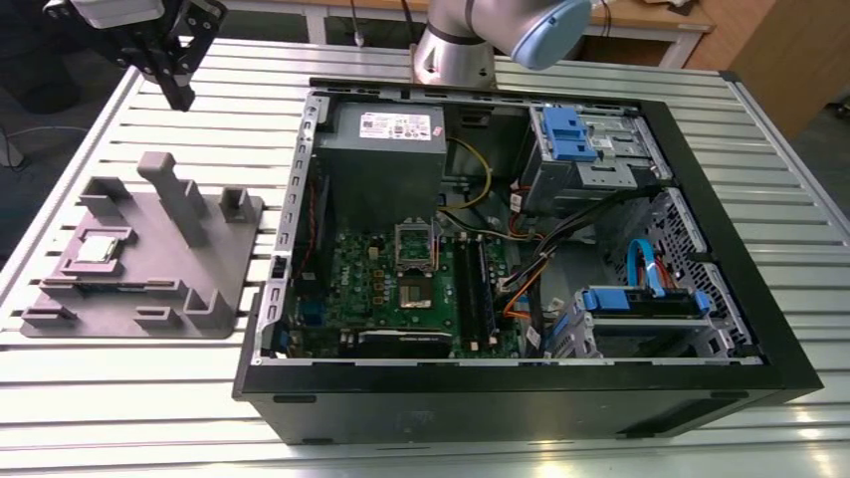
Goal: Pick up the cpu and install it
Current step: 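Reach for the cpu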
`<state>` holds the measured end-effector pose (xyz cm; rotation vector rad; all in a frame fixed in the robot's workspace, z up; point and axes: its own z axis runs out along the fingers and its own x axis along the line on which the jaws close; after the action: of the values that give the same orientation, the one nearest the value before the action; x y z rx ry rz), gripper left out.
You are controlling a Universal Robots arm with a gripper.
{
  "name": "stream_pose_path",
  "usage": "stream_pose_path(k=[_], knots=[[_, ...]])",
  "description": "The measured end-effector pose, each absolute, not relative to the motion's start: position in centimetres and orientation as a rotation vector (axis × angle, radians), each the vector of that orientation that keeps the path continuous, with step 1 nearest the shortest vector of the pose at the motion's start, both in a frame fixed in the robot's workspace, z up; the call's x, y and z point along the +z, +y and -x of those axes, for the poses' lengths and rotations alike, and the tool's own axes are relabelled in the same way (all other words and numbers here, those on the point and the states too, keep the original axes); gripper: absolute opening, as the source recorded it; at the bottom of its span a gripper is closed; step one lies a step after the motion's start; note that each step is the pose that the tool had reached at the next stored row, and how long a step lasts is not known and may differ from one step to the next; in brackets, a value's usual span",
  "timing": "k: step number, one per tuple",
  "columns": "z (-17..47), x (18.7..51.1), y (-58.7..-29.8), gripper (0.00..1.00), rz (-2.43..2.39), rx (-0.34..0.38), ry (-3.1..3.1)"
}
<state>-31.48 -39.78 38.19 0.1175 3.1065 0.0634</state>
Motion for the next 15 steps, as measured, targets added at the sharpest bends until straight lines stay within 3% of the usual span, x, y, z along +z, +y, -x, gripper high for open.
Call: stream_pose_path(k=[15], knots=[[31.71, 38.20, -39.78, 0.11, -0.117, 0.063, 3.107]])
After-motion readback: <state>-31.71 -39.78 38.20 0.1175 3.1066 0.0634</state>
